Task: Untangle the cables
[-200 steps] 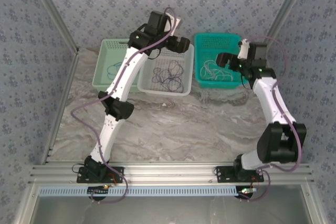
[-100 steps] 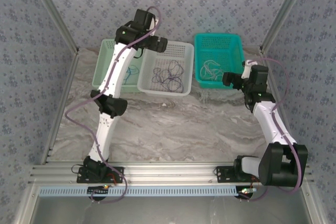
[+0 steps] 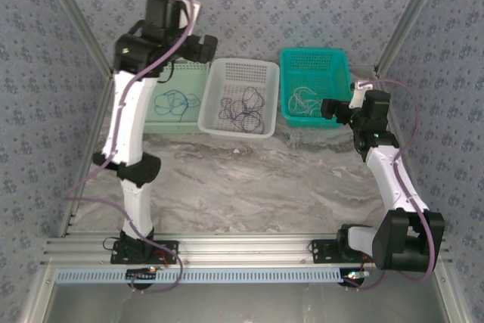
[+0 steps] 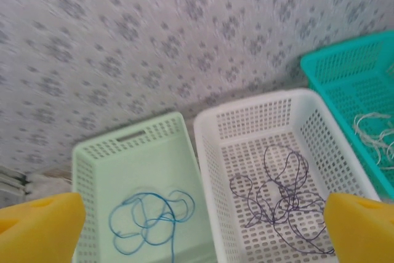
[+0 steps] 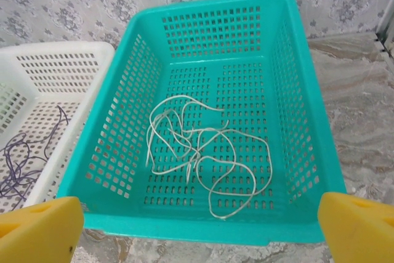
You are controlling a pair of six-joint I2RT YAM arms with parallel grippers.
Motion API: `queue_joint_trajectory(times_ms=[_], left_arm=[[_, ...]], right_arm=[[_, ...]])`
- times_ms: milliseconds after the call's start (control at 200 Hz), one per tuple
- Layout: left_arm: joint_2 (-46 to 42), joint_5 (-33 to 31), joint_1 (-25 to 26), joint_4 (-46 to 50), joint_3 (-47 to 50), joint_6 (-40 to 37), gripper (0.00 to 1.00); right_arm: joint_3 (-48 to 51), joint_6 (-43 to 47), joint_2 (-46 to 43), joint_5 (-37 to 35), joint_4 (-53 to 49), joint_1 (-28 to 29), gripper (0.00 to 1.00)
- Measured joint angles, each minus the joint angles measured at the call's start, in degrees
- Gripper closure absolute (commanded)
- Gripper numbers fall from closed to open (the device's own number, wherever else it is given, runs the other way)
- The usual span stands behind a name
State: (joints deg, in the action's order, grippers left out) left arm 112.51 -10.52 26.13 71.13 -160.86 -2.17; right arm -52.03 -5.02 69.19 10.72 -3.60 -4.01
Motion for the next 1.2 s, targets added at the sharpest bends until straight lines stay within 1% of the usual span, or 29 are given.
queue_joint_trajectory(times_ms=[65,125,280,340,455,570,680,765,860,929,974,1059,1204], left_arm=[[-7.7,0.5,0.0,-3.6,8.0,-0.7,0.0],[-16.6,1.2,-0.2,-9.7,19.7,-1.4,0.0],[-42.0,1.7,-0.9,-31.9,59.5,-3.7,0.01],[-48.4,1.5,-2.3,-37.3,71.4,-3.8,0.01],[-55.1,0.6,-5.7,-43.1,85.8,-3.6,0.01],[-57.9,-0.2,-8.0,-49.4,98.9,-3.3,0.0],[-59.7,-0.5,-10.6,-57.1,113.6,-3.3,0.01],[-61.5,0.5,-14.6,-64.5,124.8,-2.7,0.0],[-61.6,2.3,-19.7,-73.8,134.2,-1.0,0.01],[-59.8,3.5,-22.7,-79.4,138.1,0.5,0.01],[-57.5,3.9,-23.7,-82.6,139.1,1.2,0.01],[-53.1,4.8,-24.2,-87.9,139.3,1.4,0.0],[-46.9,6.5,-24.7,-97.0,139.5,1.4,0.01]], right_arm=[[-0.3,0.2,0.0,0.6,0.0,0.0,0.0],[-0.3,0.2,0.0,0.9,0.0,0.0,0.0],[-0.3,0.2,-0.1,1.8,0.1,0.0,0.0],[-0.3,0.3,-0.2,2.0,0.2,0.0,0.0],[0.1,1.3,-0.4,1.9,1.0,0.0,0.0],[2.8,1.7,-1.0,1.3,3.5,0.0,0.0],[7.6,2.1,-2.0,-0.1,7.3,0.0,0.0],[11.5,2.1,-2.6,-1.5,10.5,0.0,0.0],[14.9,2.4,-2.6,-2.5,14.7,-0.1,0.0],[16.1,2.6,-2.2,-2.9,17.2,-0.2,0.0],[16.5,2.6,-1.5,-3.1,19.2,-0.2,0.0],[17.4,2.8,0.0,-3.1,23.1,-0.2,0.0],[18.4,3.2,2.6,-3.1,26.8,-0.2,0.0]])
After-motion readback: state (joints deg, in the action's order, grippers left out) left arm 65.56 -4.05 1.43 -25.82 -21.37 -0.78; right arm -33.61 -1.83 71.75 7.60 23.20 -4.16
